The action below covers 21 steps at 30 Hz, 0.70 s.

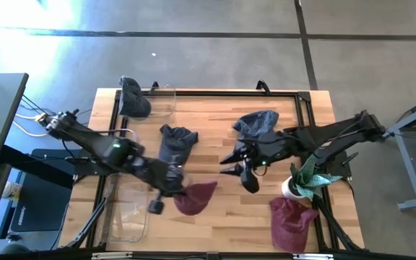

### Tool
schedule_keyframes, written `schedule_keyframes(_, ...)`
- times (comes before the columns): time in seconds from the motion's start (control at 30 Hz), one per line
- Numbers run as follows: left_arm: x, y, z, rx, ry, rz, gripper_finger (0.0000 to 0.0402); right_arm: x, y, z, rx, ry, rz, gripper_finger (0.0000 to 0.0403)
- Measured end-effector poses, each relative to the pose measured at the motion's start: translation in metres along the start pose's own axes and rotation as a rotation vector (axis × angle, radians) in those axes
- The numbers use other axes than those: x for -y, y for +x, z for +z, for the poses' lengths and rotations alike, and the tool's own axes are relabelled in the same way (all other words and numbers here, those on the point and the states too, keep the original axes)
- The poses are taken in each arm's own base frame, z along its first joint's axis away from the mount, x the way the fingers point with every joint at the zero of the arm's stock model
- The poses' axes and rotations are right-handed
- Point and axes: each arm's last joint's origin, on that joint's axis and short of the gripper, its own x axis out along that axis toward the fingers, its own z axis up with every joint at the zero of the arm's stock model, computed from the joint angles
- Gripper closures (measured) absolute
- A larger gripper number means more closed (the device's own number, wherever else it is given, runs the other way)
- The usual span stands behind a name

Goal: Pick & Place hat
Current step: Put the left red cap into the bottom transparent bin

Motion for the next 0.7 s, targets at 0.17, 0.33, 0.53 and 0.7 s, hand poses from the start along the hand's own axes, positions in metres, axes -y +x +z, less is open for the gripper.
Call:
schedule_keyframes(0.17, 0.023, -0.058, 0.005, -0.049, 0.090, -0.022, 0.0401, 0.001, -0.003, 0.002, 0.035, -0.046, -0.057, 0.0269)
schedule_keyframes(0.33, 0.039, -0.103, -0.007, -0.215, 0.097, 0.012, 0.0401, 0.004, 0.000, 0.002, 0.043, -0.079, -0.102, 0.0274)
schedule_keyframes(0.53, 0.052, -0.116, -0.027, -0.293, 0.046, 0.157, 0.0401, 0.006, 0.004, 0.001, 0.041, -0.086, -0.127, 0.0273)
schedule_keyframes(0.7, 0.063, -0.122, -0.047, -0.263, 0.010, 0.203, 0.0402, 0.006, 0.004, 0.003, 0.072, -0.080, -0.144, 0.0274)
